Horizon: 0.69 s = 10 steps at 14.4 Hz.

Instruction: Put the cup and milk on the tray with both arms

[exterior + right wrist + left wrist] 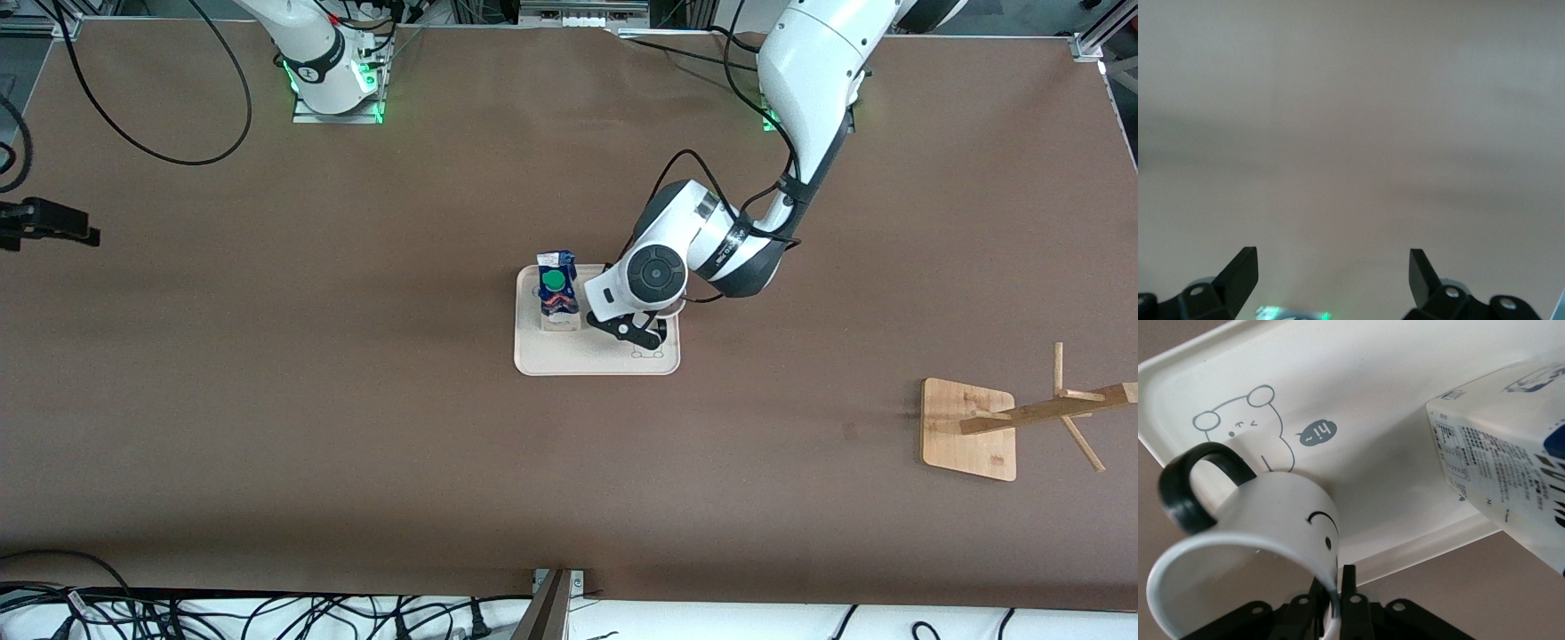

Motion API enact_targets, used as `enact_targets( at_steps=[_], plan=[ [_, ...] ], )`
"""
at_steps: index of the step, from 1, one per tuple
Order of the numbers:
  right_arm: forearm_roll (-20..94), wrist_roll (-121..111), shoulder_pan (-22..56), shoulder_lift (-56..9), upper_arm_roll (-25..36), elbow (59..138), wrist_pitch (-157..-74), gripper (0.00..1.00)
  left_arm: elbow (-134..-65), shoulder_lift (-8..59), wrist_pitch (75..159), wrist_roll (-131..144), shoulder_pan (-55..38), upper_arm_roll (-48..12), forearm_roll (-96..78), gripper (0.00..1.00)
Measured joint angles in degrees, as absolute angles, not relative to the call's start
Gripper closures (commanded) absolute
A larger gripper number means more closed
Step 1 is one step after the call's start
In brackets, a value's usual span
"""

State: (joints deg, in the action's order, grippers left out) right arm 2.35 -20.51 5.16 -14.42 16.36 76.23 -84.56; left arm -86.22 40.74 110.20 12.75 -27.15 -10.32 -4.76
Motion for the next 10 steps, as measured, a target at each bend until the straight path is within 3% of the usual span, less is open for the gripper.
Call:
enact_targets(
  at_steps=[6, 10],
  plan=[
    [2.14, -26.39, 5.99, -11.54, 13.69, 79.38, -84.41, 0.0, -84.46, 40.24, 110.29, 12.96, -27.47, -9.59, -4.73, 0.0],
    [2.13, -18.16, 4.18, -8.42, 12.78, 81.88, -86.2, 0.0, -83.16, 34.13, 108.16, 12.97, -25.39, -5.99, -4.71, 0.0]
  ],
)
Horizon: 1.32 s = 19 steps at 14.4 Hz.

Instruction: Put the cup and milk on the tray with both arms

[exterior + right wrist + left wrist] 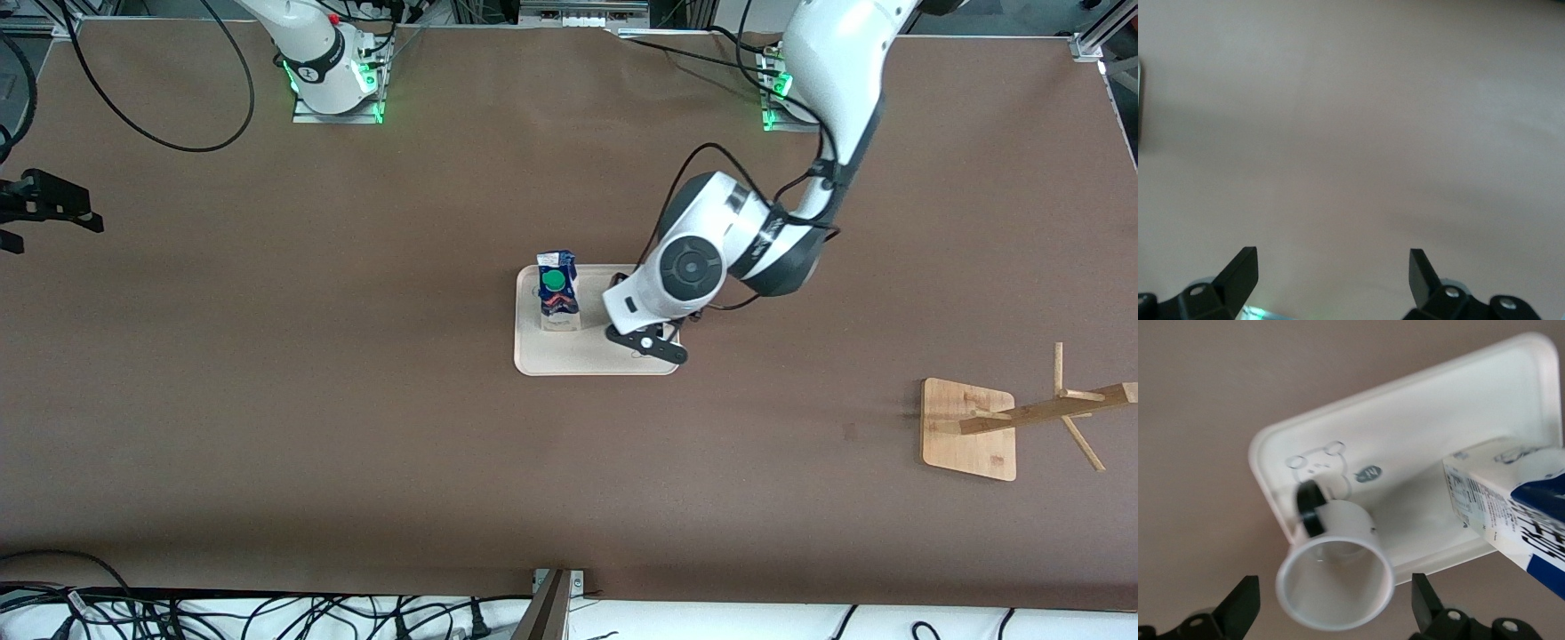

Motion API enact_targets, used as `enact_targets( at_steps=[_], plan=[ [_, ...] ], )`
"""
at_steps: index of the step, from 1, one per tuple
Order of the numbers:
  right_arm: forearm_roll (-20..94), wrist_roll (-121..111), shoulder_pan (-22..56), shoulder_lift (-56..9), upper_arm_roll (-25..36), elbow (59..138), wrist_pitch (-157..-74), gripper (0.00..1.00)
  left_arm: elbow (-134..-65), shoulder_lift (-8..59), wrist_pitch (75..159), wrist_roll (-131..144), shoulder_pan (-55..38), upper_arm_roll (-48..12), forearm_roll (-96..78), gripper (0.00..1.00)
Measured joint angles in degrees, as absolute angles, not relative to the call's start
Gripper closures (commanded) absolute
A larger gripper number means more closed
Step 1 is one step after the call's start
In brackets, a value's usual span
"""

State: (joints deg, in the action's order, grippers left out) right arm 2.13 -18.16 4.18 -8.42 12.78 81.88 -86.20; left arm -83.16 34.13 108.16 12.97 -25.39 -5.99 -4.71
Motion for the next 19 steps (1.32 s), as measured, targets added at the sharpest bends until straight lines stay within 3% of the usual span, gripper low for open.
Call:
enact_targets(
  at_steps=[5, 12, 19],
  plan=[
    [1.19, -5.83, 1.16, -7.37, 10.89, 85.21, -85.84, 0.0, -83.54, 20.37, 101.45, 12.87, -14.32, -5.09, -4.6, 0.0],
    [1.19, -5.32, 0.91, -4.52, 9.49, 89.25, -85.21, 0.0, -92.1, 2.09, 94.74, 8.62, -1.97, -4.84, -0.73, 0.0],
    [0.52, -5.29, 1.84, -4.61, 6.56, 85.86, -83.95, 0.0, -94.32, -0.19, 94.58, 8.22, -0.94, -4.58, 1.98, 0.0]
  ],
)
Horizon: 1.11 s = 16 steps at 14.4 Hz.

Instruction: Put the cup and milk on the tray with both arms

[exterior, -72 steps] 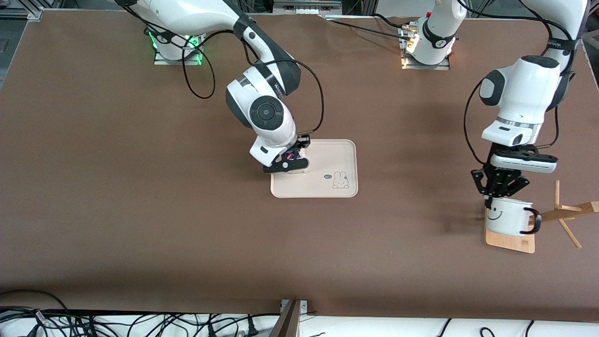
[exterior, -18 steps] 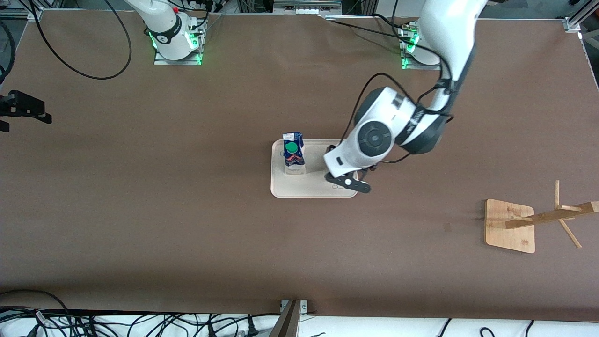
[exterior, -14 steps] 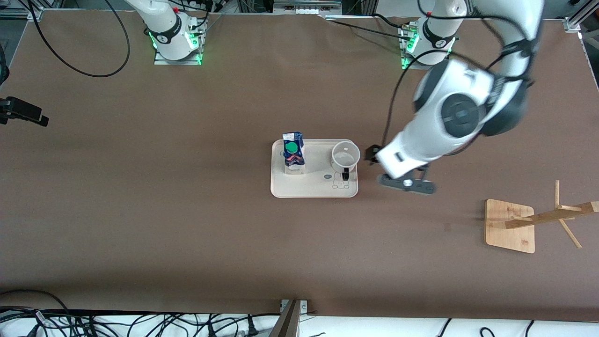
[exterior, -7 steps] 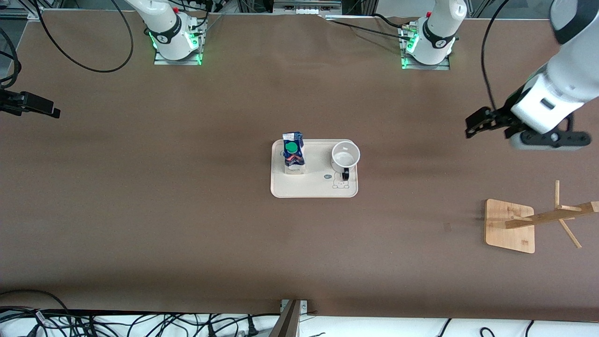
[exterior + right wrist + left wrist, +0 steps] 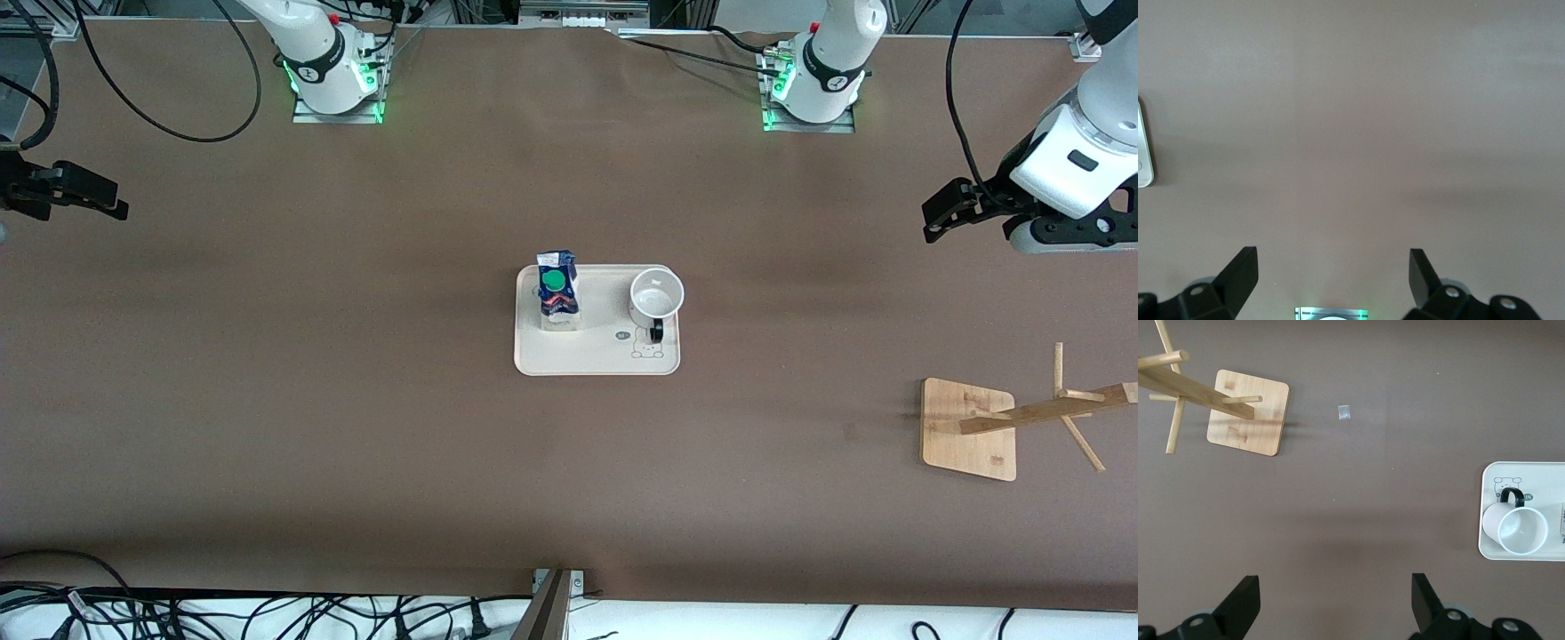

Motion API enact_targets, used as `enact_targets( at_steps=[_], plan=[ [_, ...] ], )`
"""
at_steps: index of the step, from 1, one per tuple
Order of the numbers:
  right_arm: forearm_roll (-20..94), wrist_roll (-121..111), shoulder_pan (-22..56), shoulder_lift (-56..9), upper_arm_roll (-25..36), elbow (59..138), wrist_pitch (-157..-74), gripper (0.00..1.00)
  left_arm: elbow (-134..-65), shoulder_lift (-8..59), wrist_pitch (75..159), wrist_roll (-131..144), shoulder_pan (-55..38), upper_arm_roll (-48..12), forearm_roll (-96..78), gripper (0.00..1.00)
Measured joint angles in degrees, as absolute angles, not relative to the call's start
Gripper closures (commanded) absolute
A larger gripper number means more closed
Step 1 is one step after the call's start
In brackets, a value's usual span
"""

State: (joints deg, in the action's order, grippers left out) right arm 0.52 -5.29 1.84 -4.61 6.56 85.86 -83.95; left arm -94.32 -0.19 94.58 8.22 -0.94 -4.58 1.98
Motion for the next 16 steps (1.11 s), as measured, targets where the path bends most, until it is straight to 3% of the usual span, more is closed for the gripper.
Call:
enact_targets(
  at_steps=[16],
  plan=[
    [-0.84, -7.49, 1.81, -5.3, 6.83, 85.5, -83.17, 0.0, -93.48, 1.44, 95.62, 8.25, 0.38, -4.83, 1.98, 0.0]
  ],
)
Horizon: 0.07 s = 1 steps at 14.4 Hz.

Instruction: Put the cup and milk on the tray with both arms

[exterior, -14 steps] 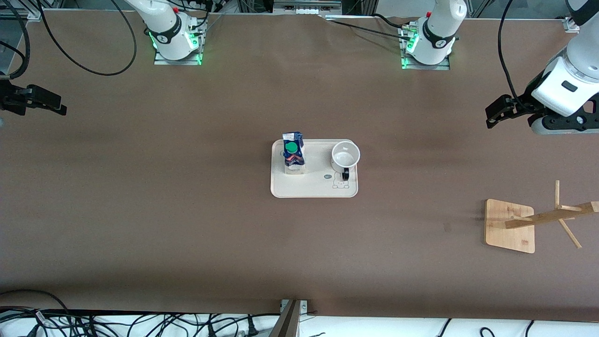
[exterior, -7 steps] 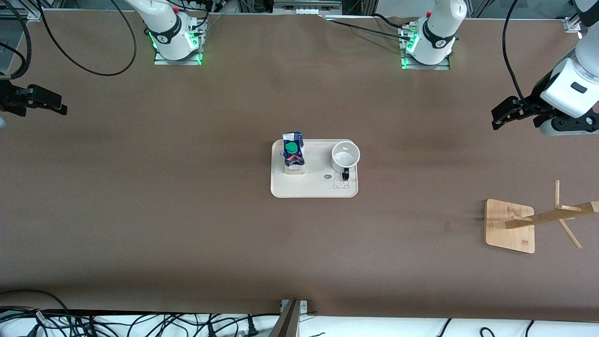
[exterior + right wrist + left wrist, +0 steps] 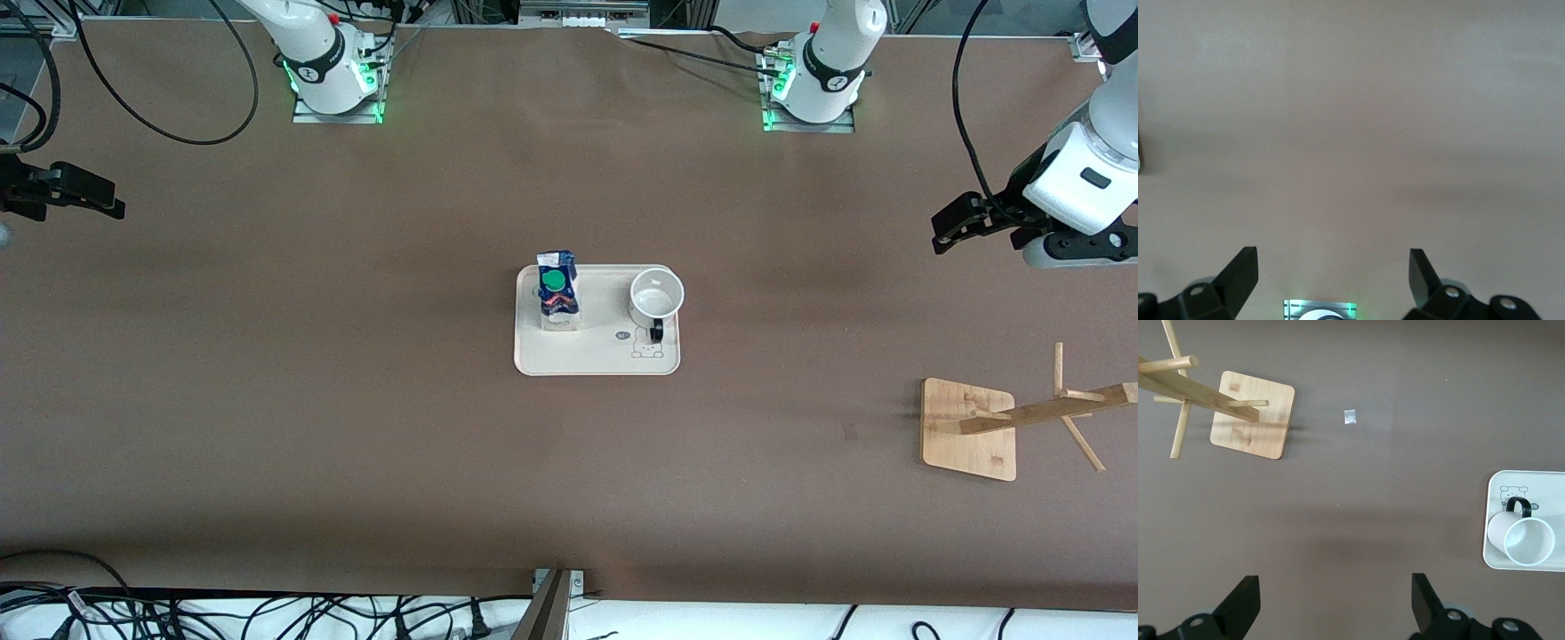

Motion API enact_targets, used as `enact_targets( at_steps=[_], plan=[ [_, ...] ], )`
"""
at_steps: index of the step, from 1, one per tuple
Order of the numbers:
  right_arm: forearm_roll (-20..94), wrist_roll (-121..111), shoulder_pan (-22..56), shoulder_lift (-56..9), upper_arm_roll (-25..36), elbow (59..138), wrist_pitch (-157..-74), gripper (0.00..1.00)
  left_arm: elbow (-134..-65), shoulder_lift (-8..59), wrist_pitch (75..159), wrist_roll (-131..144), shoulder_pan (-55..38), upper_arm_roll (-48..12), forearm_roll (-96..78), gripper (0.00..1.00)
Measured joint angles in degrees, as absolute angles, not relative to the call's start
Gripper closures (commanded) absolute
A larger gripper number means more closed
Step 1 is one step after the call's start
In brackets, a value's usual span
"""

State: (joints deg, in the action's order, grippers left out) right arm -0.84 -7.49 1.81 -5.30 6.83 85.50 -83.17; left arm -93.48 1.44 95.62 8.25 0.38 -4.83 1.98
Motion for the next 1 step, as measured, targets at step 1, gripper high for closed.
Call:
enact_targets(
  at_steps=[1],
  plan=[
    [-0.89, -7.49, 1.81, -5.31, 6.84, 85.5, -83.17, 0.0, -93.31, 1.51, 95.66, 8.29, 0.37, -5.01, 1.98, 0.0]
  ],
)
